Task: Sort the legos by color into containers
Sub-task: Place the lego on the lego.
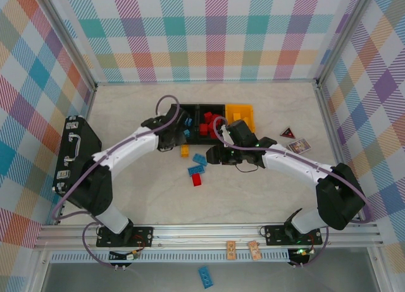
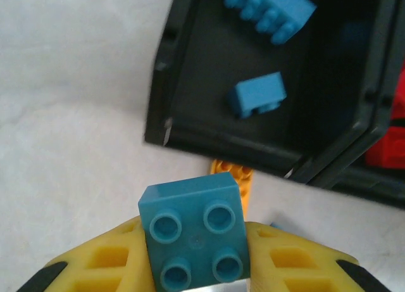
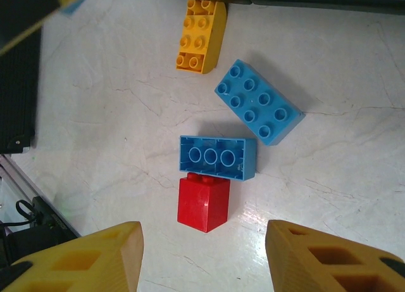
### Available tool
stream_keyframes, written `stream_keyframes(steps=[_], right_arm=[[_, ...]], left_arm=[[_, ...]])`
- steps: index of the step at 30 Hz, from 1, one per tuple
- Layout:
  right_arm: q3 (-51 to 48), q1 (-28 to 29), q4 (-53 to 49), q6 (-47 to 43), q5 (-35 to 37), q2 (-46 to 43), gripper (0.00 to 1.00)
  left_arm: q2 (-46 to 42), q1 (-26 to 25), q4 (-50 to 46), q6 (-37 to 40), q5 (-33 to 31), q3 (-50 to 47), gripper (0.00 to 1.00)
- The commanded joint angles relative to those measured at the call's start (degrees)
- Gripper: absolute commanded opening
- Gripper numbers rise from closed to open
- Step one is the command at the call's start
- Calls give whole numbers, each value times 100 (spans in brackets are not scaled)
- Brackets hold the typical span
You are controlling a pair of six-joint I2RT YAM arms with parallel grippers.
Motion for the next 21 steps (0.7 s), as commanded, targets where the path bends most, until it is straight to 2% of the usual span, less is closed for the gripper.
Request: stream_keyframes(steps=[1, 10, 21], right_arm=[[52, 27, 129, 70, -67, -29, 54], [-9, 27, 147, 97, -29, -17, 54], [-35, 27, 246, 169, -73, 41, 54]], left_arm=[[528, 191, -382, 447, 213, 530, 26], [1719, 542, -703, 726, 461, 1863, 28], [2334, 633, -779, 773, 422, 2437, 31]])
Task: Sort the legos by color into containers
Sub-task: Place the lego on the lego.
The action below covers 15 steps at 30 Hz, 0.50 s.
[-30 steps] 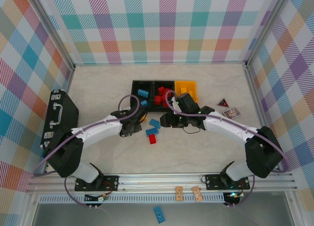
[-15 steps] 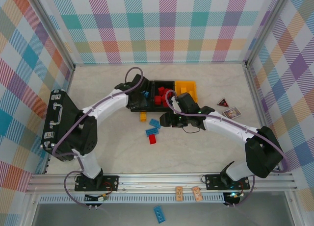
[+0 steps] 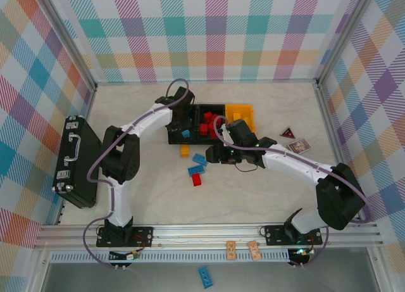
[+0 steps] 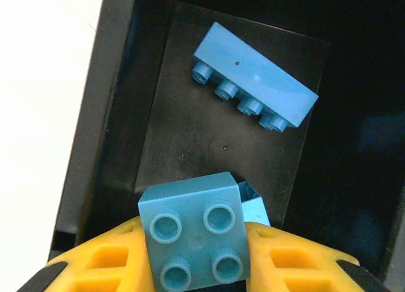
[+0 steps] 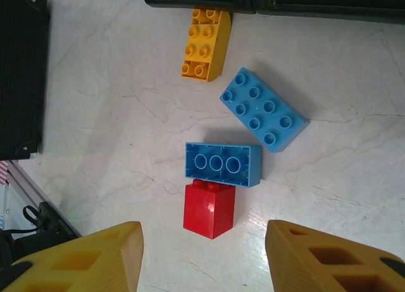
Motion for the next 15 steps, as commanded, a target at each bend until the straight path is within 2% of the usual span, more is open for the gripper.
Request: stream_keyframes(steps=[1, 4, 10, 15], right_arm=[[-44, 27, 132, 89, -82, 34, 54], [-62, 27, 133, 86, -73, 23, 54], [-79, 27, 168, 123, -90, 19, 54], [-81, 29, 120, 104, -49, -25, 54]], left_arm=[[72, 51, -194, 102, 22, 195, 32], [120, 60, -200, 99, 12, 225, 36], [84, 51, -174, 86, 60, 221, 51], [-135, 46, -152, 96, 236, 170, 53]])
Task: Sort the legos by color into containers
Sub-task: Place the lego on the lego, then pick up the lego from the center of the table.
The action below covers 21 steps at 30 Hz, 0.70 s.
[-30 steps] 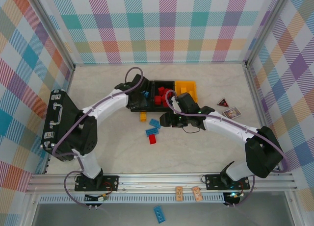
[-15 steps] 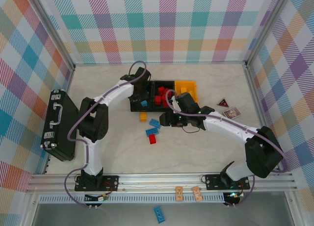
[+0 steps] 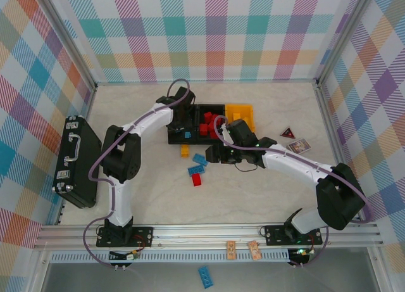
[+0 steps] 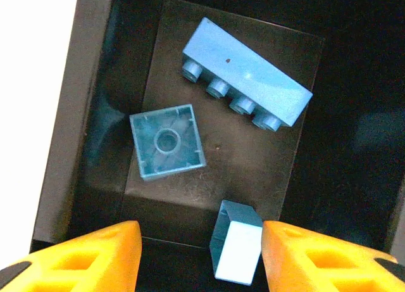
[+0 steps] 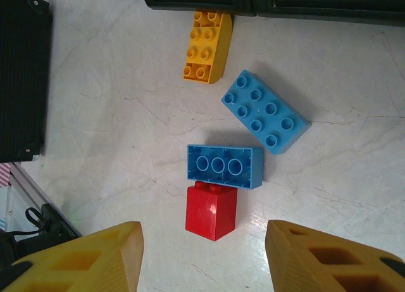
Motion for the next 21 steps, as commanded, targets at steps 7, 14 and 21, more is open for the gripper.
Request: stream_keyframes(steps=[7, 14, 21], right_arm=[[-3, 27, -164, -95, 160, -109, 55], [55, 27, -319, -254, 256, -71, 56], [90, 25, -538, -479, 526, -109, 56]], left_arm=[[-1065, -84, 233, 140, 563, -629, 57], [-1956, -331, 502, 297, 834, -1608, 58], [-2787, -527, 886, 161, 1019, -2800, 60]])
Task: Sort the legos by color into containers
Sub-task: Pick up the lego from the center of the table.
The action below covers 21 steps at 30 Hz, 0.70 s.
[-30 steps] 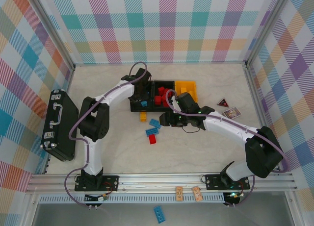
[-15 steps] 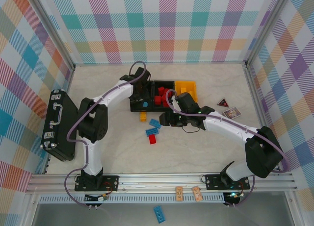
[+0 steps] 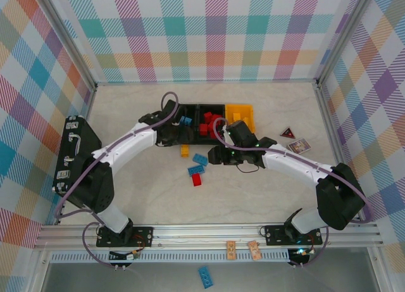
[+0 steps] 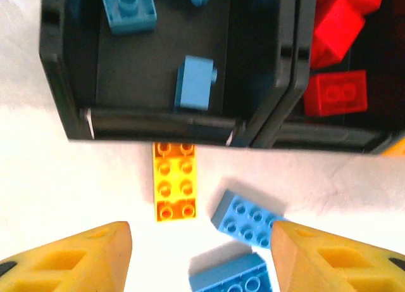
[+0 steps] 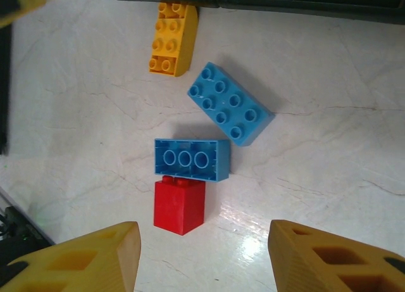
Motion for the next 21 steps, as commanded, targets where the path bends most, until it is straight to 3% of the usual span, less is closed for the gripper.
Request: stream_keyframes(steps=[1, 9, 21], right_arm=[[72, 32, -139, -211, 64, -101, 57], [-250, 375, 470, -54, 77, -134, 60], [-348, 405, 537, 47, 7, -78, 59]], left_arm=[[-325, -134, 236, -50, 81, -431, 60], [-349, -603, 834, -341, -699, -1188, 61], [607, -751, 1157, -480, -1531, -1040, 61]])
